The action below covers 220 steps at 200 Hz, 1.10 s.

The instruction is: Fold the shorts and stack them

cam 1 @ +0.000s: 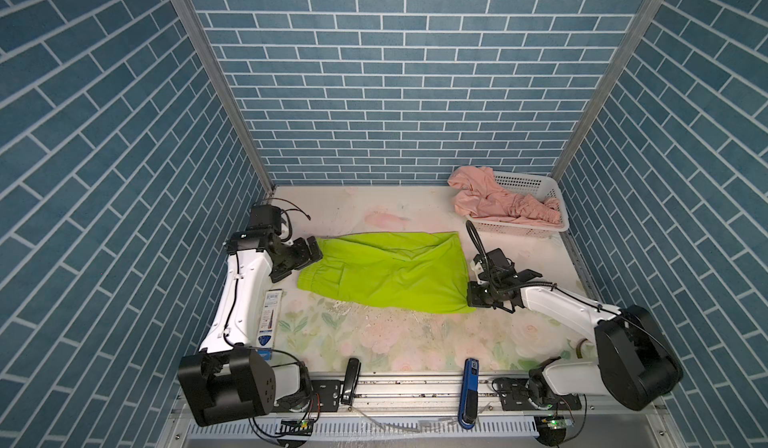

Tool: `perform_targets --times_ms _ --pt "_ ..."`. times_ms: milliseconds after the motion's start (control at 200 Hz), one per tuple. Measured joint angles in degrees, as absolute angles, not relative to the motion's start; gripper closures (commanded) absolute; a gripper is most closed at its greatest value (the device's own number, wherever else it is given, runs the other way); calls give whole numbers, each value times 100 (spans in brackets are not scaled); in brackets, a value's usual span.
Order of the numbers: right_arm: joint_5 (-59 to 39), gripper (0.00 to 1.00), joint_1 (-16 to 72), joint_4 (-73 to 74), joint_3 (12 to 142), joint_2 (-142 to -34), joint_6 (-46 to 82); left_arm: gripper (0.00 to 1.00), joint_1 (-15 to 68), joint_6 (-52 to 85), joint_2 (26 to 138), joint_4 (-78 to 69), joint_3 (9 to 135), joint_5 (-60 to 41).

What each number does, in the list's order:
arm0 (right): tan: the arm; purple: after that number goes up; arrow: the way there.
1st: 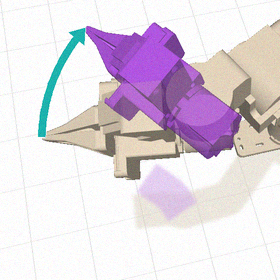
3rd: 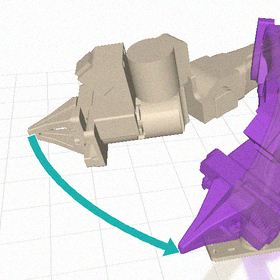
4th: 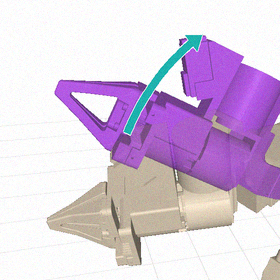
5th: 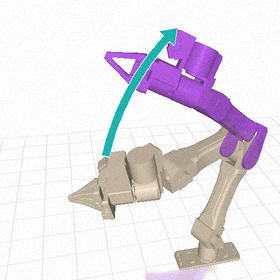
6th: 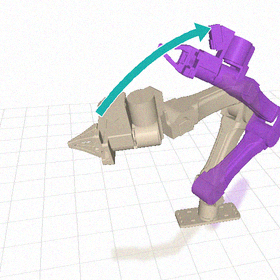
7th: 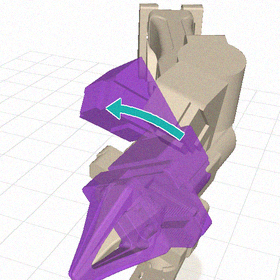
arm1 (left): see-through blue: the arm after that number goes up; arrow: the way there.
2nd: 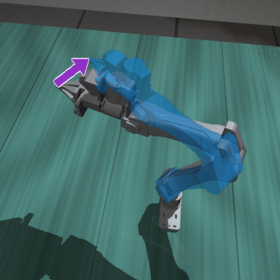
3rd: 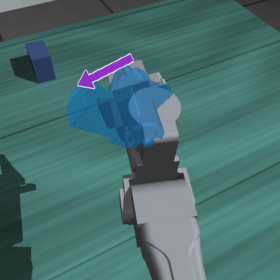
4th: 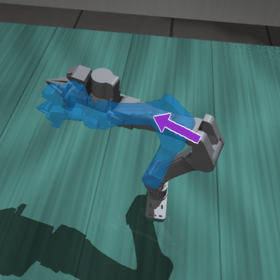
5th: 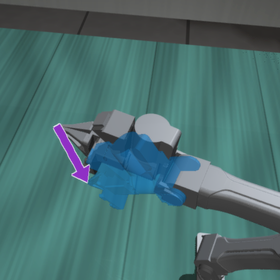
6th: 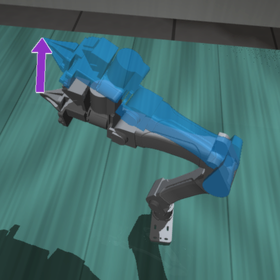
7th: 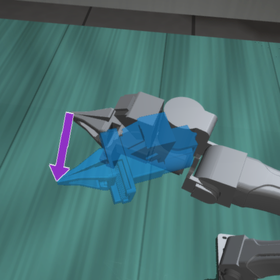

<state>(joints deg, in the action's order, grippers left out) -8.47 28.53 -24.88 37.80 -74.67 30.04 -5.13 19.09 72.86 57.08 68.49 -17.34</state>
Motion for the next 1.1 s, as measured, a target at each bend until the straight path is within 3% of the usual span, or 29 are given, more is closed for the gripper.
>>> perform_targets --times_ms 75,145,190,285,385,705,1100 --pt "-545 41 2845 -2877 3769 -7046 3135 0 -239 1984 7172 5575 6713 -1848" --pt "-279 42 2845 -3120 3835 -6751 3159 0 -91 2053 7116 5325 6455 -1984" --pt "-121 49 2845 -3203 3918 -6646 3127 0 -14 2086 7146 5175 6311 -2053" --pt "-12 79 2882 -3131 4139 -6746 2853 0 322 2167 7402 4742 6114 -2224" --pt "-117 100 3103 -2786 4552 -7419 2646 0 819 2250 7859 4136 6088 -2421" --pt "-1256 100 3933 -1103 6165 -10311 2355 0 1308 2268 9286 2786 6213 -2499" --pt "-1496 100 3680 -637 7164 -11312 2200 0 1160 2008 10219 2484 7059 -1973"
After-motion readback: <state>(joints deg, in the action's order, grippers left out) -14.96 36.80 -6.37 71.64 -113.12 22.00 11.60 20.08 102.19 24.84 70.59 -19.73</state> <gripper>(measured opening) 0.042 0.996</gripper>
